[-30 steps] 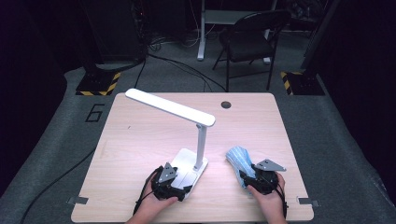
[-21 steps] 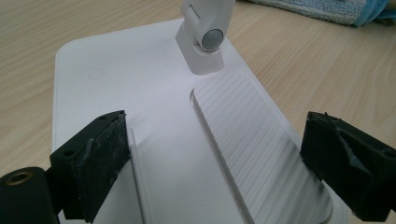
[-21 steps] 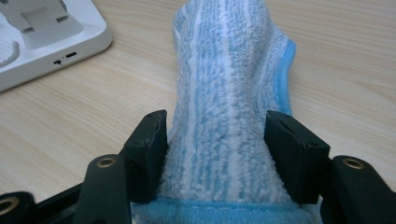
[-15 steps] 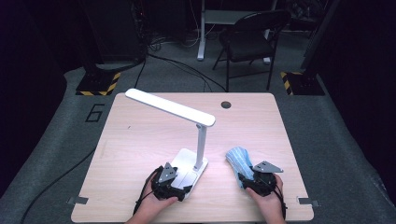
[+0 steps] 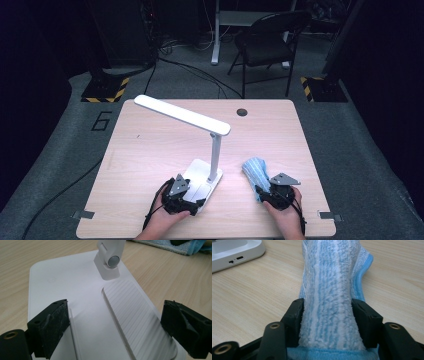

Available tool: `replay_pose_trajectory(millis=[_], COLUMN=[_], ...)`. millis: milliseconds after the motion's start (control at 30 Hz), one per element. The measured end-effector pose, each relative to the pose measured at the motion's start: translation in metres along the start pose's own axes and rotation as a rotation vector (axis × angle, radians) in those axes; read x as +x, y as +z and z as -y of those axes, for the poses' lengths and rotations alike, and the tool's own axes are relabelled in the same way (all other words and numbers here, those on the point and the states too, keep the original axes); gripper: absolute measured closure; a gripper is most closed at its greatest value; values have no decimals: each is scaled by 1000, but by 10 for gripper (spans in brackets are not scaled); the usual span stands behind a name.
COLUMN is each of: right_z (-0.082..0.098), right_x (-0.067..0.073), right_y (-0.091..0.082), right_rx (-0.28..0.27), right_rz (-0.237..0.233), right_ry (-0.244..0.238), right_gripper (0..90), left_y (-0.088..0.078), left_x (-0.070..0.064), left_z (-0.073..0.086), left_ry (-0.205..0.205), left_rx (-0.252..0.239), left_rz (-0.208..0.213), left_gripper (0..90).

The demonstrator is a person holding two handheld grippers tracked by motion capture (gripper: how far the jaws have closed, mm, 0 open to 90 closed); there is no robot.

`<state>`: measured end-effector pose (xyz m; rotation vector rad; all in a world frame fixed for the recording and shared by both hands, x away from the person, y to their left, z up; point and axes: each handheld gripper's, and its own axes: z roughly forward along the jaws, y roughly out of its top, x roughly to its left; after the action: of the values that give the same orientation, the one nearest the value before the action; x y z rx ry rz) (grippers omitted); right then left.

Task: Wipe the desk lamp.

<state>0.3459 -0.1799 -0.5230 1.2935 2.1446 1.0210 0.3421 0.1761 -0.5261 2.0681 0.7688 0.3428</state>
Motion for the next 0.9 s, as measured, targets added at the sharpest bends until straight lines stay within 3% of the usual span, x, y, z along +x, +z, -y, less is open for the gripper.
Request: replay_pose_trajectory(millis=[33, 233, 433, 633, 767, 900], right_z=[0, -1, -2, -3, -6, -9], right_x=[-1, 1, 3, 3, 7, 10], right_y=[-1, -1, -3, -4, -5, -5], right_rx=[8, 13, 14, 3, -15, -5], right_rz=[0, 4, 13, 9, -14, -29], right_ry=[-19, -8, -11, -10, 21, 7], right_gripper=[509, 582, 630, 643, 647, 647], left_y=[-1, -1, -7, -8, -9, -12], left_x=[1, 2, 9, 10, 12, 15], left_z=[0, 1, 2, 1, 2, 2], left_ry=[-1, -16, -39, -47, -57, -49], left_rx=[-1, -7, -12, -13, -14, -9], left_rz=[4, 17, 26, 26, 23, 11], left_gripper=[85, 85, 181, 209, 247, 251])
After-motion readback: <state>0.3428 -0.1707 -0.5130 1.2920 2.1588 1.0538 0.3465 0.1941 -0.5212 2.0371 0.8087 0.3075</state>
